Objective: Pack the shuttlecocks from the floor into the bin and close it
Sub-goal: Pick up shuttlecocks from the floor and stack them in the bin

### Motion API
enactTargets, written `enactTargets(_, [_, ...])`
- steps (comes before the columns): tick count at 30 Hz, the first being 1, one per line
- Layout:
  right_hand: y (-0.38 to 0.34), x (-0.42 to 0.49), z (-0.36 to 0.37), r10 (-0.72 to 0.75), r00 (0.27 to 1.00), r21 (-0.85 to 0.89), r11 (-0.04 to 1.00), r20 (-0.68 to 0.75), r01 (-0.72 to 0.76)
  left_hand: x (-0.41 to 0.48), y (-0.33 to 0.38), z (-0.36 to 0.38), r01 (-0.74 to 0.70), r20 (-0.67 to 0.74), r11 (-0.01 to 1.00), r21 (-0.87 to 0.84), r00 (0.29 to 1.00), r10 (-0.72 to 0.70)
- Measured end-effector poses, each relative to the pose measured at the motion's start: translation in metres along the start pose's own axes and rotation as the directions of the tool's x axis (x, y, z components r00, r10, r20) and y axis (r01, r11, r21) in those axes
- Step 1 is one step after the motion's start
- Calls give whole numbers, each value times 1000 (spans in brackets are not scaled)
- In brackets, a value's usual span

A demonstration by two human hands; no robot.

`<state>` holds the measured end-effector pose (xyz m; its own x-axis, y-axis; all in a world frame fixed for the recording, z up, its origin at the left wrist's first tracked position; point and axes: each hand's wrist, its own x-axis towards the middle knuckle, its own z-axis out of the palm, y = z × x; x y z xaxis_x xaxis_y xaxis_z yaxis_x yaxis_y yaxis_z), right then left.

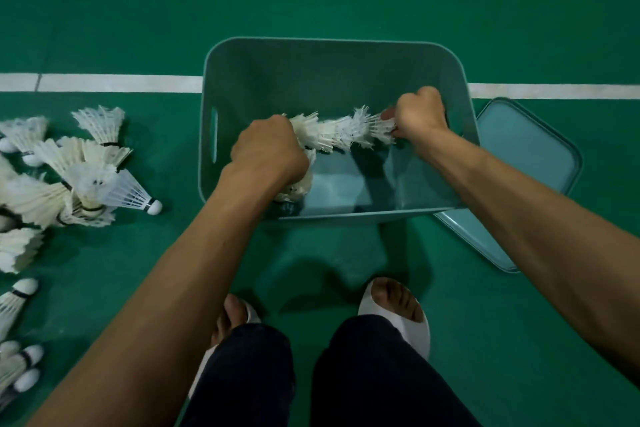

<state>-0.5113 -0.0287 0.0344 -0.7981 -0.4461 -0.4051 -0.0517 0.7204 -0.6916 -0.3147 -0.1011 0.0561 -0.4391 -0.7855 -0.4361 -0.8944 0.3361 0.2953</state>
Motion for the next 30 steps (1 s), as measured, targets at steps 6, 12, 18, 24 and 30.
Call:
enactTargets(6, [-2, 15, 18, 30, 998, -28, 999, 61, -28, 23, 9, 3, -22, 146, 990, 139, 989, 2])
enactTargets(12, [-4, 22, 31, 97, 989, -98, 991, 109, -86, 32, 11, 6, -54, 197, 987, 151, 980, 24])
enactTargets(18, [-12, 17, 23, -13, 998, -280, 960, 61, 30, 33, 7, 8, -72, 205, 990, 121, 978, 46])
enactTargets(24, [-21, -7, 1, -145, 989, -343, 930, -16, 131, 30, 5, 0, -39, 166, 999, -24, 985, 42])
enactTargets(30, [-19, -34, -5, -221, 921, 0, 973, 321, 233, 13, 4, -7, -79, 186, 980, -181, 976, 113])
